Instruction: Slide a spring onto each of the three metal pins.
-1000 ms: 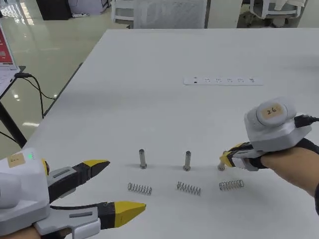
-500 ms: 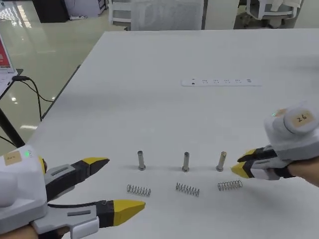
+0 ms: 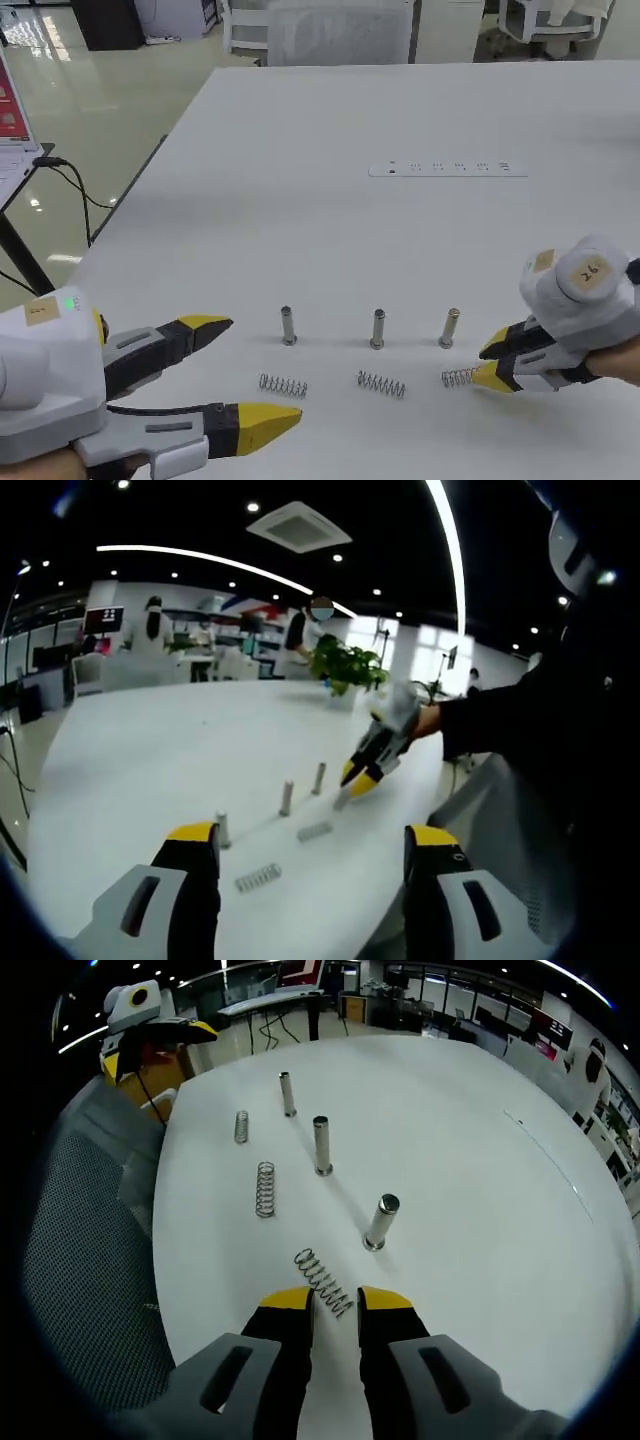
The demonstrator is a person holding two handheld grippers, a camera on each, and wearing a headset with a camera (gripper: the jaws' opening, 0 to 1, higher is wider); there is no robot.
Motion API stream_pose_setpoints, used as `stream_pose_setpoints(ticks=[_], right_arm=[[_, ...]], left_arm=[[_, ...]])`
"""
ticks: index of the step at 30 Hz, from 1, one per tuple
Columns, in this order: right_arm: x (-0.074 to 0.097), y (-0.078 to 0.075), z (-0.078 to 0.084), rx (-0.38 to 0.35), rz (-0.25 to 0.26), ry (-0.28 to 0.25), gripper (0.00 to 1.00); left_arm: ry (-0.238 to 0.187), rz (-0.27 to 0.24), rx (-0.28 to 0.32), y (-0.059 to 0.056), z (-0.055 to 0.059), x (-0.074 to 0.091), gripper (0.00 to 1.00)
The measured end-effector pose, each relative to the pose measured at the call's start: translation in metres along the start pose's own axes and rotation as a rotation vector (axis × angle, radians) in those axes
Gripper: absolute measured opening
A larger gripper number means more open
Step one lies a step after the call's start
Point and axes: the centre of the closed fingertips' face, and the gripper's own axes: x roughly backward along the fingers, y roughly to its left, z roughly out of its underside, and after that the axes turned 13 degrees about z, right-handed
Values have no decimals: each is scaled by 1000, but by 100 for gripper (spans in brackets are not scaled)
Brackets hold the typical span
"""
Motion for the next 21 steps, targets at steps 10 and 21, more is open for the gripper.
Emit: stream_pose_setpoints(ticks=[10,21], right_arm=[[-7,2,14,100,-25,71,12],[-6,10,16,186,-42,109,8]], left_arm=[[10,25,-2,-5,-1,-5,69],[27,59,-22,-8,-4,-11,67]])
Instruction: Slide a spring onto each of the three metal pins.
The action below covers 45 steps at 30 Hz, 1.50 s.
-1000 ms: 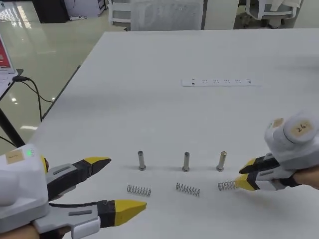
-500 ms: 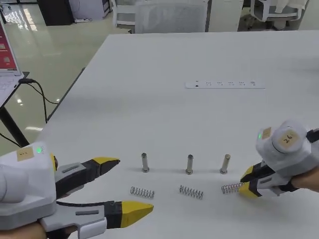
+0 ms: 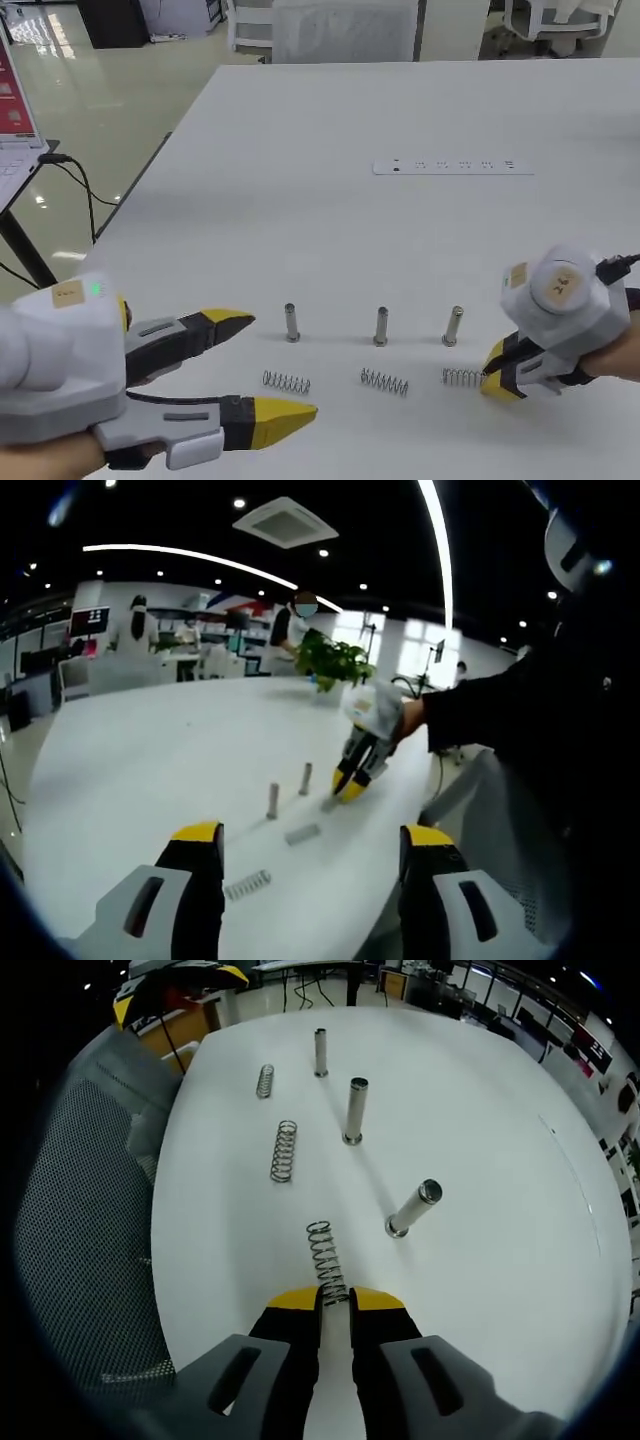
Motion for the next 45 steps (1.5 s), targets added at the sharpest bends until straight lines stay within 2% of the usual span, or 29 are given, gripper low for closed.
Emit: stream_pose_setpoints(ticks=[3,8,10,13,19,26,31,37,45], right_arm=[[0,1,0,57,11,1,8],[8,5,-4,45,-5,-1,7],[15,7,-10,38,-15,-10,7],[25,8,-19,37,-21,-30,7],[44,15,-37,43,-40,-41,7],[68,23,-68,53,-50,-77,7],[81,27,-90,70,-55,-111,7],[85,34,-104,103,-63,-127,7],[89,41,-109,133,-72,-133,7]], left_arm=[[11,14,-9,-1,0,-2,67],[31,45,-30,-4,-1,-7,65],[23,66,-34,-5,-6,-9,63],[33,89,-47,-6,-10,-14,60],[97,155,-96,-10,-8,-32,56],[139,211,-134,-12,-7,-53,48],[130,222,-151,-10,-13,-64,41],[101,232,-184,-15,-20,-74,29],[127,253,-234,-24,-11,-84,16]])
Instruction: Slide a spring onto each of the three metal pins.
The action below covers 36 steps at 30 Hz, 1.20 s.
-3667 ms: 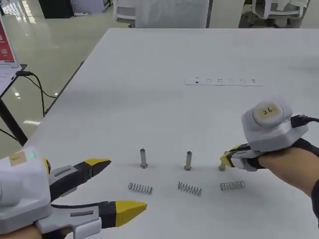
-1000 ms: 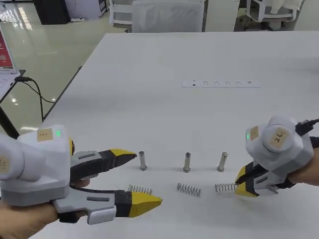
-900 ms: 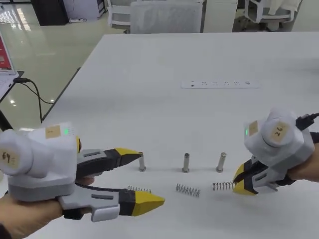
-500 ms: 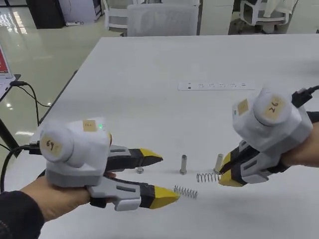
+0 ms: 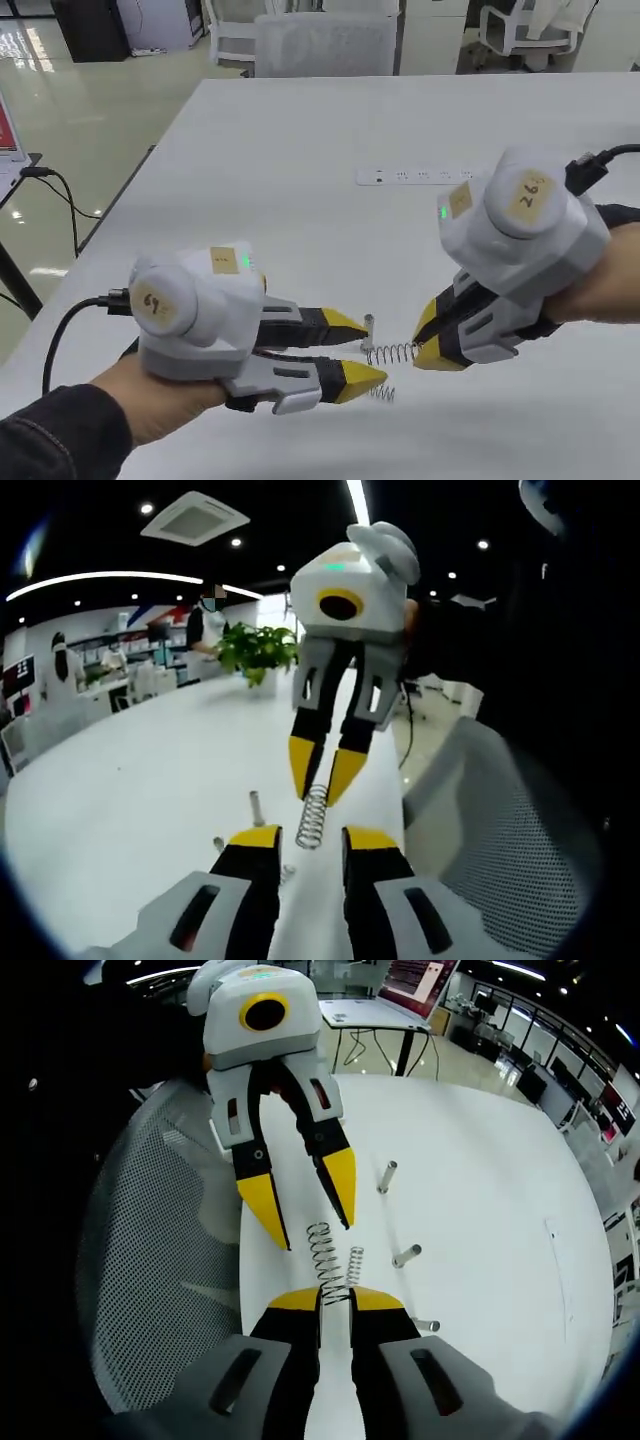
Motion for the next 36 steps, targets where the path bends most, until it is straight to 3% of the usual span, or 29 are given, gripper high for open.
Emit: stream_pose_setpoints(ticks=[8,14,29,36], right_arm=[[3,5,-4,13,-7,-8,7],[9,3,-11,30,13,-25,7],[30,4,-58,32,53,-196,7],[30,-1,-61,16,71,-228,8]], left_arm=[[31,7,-38,-1,4,-4,4],[58,-2,-50,-1,8,-5,3],[22,-26,-43,0,0,-4,2],[0,-38,-36,2,-2,-3,2]])
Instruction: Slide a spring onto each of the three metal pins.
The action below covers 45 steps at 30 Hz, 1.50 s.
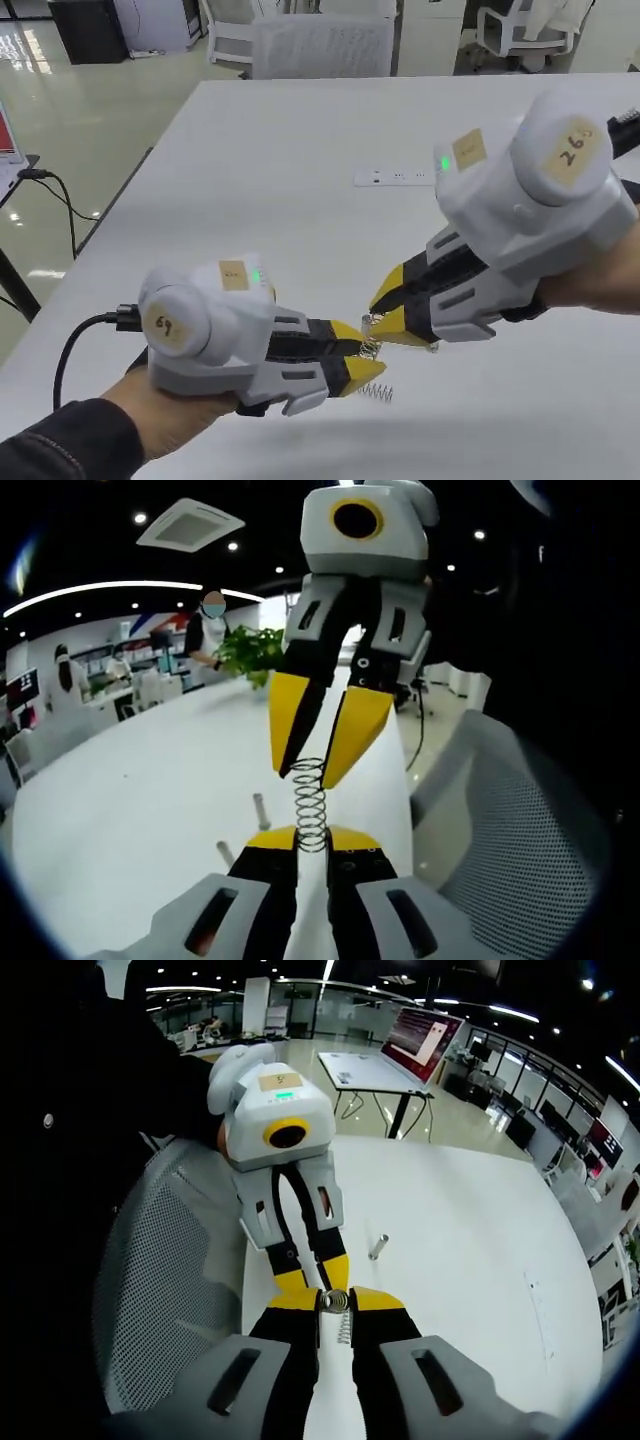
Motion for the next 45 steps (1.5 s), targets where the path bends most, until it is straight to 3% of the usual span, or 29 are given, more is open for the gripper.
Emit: stream_pose_setpoints(ticks=[10,14,21,31,43,45], right_arm=[[-3,0,8,-68,2,-14,13],[-4,5,10,-79,-28,5,15],[-9,14,18,-15,-89,109,13],[-14,19,21,14,-135,162,9],[-13,14,22,30,-144,206,8],[-12,10,23,43,-131,212,8]], left_arm=[[-24,-2,7,0,0,2,2],[-14,1,0,-1,1,1,2],[25,12,-31,-5,4,-3,2],[5,20,-29,-8,-1,-4,2],[-38,11,8,-4,-5,-3,4],[-28,5,14,-2,-3,-1,6]])
